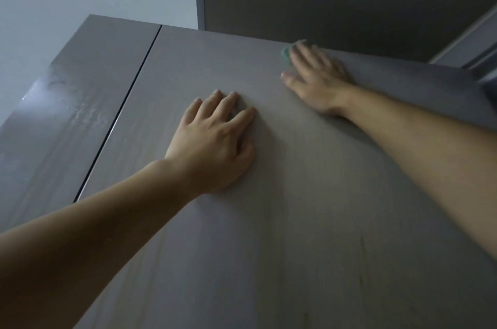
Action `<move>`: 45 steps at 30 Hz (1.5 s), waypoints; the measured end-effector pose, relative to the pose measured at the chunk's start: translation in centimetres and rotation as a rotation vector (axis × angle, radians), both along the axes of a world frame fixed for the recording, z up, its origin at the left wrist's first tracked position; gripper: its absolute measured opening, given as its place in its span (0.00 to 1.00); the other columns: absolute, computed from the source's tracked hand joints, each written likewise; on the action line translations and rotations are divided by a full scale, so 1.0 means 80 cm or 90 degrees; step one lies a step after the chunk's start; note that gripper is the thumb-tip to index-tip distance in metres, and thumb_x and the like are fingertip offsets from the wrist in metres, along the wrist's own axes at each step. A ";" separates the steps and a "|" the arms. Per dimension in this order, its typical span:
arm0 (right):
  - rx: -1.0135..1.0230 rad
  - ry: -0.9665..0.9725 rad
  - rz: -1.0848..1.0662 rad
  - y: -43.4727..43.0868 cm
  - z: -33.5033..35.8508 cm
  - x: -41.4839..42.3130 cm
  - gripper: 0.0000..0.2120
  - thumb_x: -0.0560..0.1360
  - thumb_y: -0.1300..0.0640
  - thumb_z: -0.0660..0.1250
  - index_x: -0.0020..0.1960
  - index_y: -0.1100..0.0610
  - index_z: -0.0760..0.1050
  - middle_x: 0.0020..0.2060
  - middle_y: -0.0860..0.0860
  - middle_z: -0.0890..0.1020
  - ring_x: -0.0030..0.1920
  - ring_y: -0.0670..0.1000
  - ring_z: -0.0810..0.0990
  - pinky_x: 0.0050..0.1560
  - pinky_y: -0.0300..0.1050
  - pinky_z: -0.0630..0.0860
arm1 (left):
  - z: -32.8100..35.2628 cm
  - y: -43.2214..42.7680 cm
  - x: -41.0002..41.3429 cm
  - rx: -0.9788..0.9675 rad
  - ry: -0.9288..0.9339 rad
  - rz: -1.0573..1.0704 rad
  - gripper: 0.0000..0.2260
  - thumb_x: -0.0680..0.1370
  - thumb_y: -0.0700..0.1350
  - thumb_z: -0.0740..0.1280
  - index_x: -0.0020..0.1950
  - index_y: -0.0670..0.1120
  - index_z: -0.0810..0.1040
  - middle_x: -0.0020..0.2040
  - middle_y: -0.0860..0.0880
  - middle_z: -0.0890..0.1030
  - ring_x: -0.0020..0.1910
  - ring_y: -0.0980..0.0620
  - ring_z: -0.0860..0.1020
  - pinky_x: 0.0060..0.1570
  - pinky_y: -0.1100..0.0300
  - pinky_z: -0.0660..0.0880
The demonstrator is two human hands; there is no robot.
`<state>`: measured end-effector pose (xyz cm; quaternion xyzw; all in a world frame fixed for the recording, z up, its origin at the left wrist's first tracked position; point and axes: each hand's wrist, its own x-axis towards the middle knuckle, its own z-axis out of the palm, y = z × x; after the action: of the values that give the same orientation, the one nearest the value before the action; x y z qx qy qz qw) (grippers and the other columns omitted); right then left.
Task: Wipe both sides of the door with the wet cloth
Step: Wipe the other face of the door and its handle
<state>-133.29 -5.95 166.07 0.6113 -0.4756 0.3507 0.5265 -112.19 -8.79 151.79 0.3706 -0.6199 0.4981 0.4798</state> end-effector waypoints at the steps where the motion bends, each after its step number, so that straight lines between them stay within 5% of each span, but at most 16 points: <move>1: 0.006 0.077 0.000 -0.003 -0.023 0.002 0.35 0.82 0.34 0.45 0.83 0.48 0.40 0.83 0.47 0.40 0.82 0.51 0.41 0.80 0.54 0.40 | 0.000 0.000 0.000 0.004 0.000 0.000 0.33 0.77 0.62 0.46 0.79 0.52 0.67 0.80 0.43 0.65 0.80 0.38 0.60 0.78 0.41 0.56; 4: 0.010 0.171 0.008 -0.006 -0.036 -0.023 0.38 0.77 0.33 0.42 0.83 0.46 0.40 0.82 0.45 0.41 0.82 0.49 0.42 0.80 0.52 0.40 | -0.001 0.001 0.000 0.005 0.011 -0.005 0.34 0.77 0.63 0.45 0.80 0.53 0.66 0.80 0.44 0.64 0.81 0.39 0.58 0.79 0.41 0.54; 7: 0.002 -0.052 0.008 0.005 0.016 -0.048 0.35 0.82 0.33 0.44 0.83 0.46 0.42 0.83 0.46 0.42 0.82 0.52 0.43 0.80 0.55 0.41 | 0.001 0.002 -0.004 0.006 0.014 -0.010 0.33 0.77 0.62 0.46 0.79 0.53 0.67 0.80 0.44 0.65 0.81 0.39 0.58 0.79 0.40 0.55; 9: -0.007 -0.094 0.006 0.003 0.019 -0.041 0.33 0.83 0.35 0.45 0.83 0.48 0.41 0.83 0.47 0.41 0.82 0.52 0.42 0.80 0.55 0.41 | 0.001 0.003 -0.006 0.006 0.019 -0.006 0.32 0.77 0.62 0.46 0.78 0.52 0.67 0.80 0.43 0.65 0.81 0.39 0.58 0.78 0.40 0.55; 14: 0.007 0.179 0.004 -0.006 -0.045 -0.037 0.38 0.77 0.32 0.41 0.83 0.46 0.40 0.83 0.46 0.42 0.82 0.49 0.42 0.80 0.52 0.40 | -0.002 0.000 -0.009 0.008 0.029 0.006 0.33 0.77 0.64 0.46 0.80 0.53 0.65 0.81 0.44 0.62 0.82 0.39 0.56 0.80 0.39 0.52; 20: -0.013 -0.109 0.007 0.007 0.024 -0.075 0.31 0.85 0.38 0.45 0.83 0.48 0.42 0.83 0.46 0.42 0.82 0.52 0.42 0.81 0.54 0.41 | -0.005 0.006 -0.029 -0.015 0.035 0.002 0.30 0.79 0.60 0.48 0.78 0.49 0.67 0.81 0.41 0.63 0.82 0.39 0.56 0.80 0.41 0.51; 26: 0.010 0.155 0.013 -0.001 -0.039 -0.090 0.36 0.78 0.36 0.41 0.83 0.46 0.42 0.82 0.45 0.42 0.82 0.48 0.42 0.80 0.51 0.40 | -0.009 0.006 -0.091 -0.015 -0.028 -0.045 0.31 0.79 0.60 0.46 0.79 0.51 0.67 0.80 0.43 0.65 0.80 0.41 0.61 0.79 0.43 0.57; 31: -0.014 -0.141 0.007 0.012 0.018 -0.151 0.31 0.85 0.37 0.45 0.83 0.47 0.43 0.83 0.46 0.42 0.82 0.54 0.46 0.80 0.54 0.44 | -0.011 -0.001 -0.098 -0.032 -0.013 -0.028 0.29 0.80 0.59 0.48 0.77 0.49 0.70 0.78 0.41 0.68 0.78 0.38 0.64 0.77 0.40 0.60; 37: 0.000 0.161 0.004 -0.003 -0.060 -0.127 0.39 0.76 0.32 0.39 0.83 0.47 0.41 0.83 0.46 0.42 0.82 0.51 0.42 0.79 0.51 0.40 | -0.013 0.005 -0.109 -0.018 0.010 -0.022 0.30 0.79 0.60 0.48 0.76 0.48 0.70 0.78 0.41 0.68 0.79 0.38 0.63 0.77 0.40 0.59; 42: -0.007 -0.098 0.006 0.015 0.016 -0.177 0.31 0.85 0.39 0.46 0.83 0.48 0.42 0.83 0.47 0.42 0.82 0.55 0.45 0.80 0.53 0.43 | -0.014 0.018 -0.130 -0.011 0.023 -0.032 0.31 0.79 0.61 0.47 0.77 0.48 0.68 0.80 0.40 0.64 0.80 0.39 0.60 0.79 0.41 0.55; 45: -0.011 -0.069 0.003 0.013 0.002 -0.174 0.32 0.85 0.38 0.45 0.83 0.48 0.41 0.83 0.47 0.41 0.82 0.54 0.44 0.80 0.54 0.42 | -0.007 0.022 -0.159 -0.003 -0.005 -0.055 0.33 0.78 0.62 0.46 0.78 0.49 0.67 0.81 0.41 0.63 0.81 0.40 0.59 0.79 0.42 0.56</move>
<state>-147.23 -4.87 166.21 0.5884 -0.4987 0.3884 0.5042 -124.95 -7.05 151.25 0.3403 -0.6359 0.4803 0.4992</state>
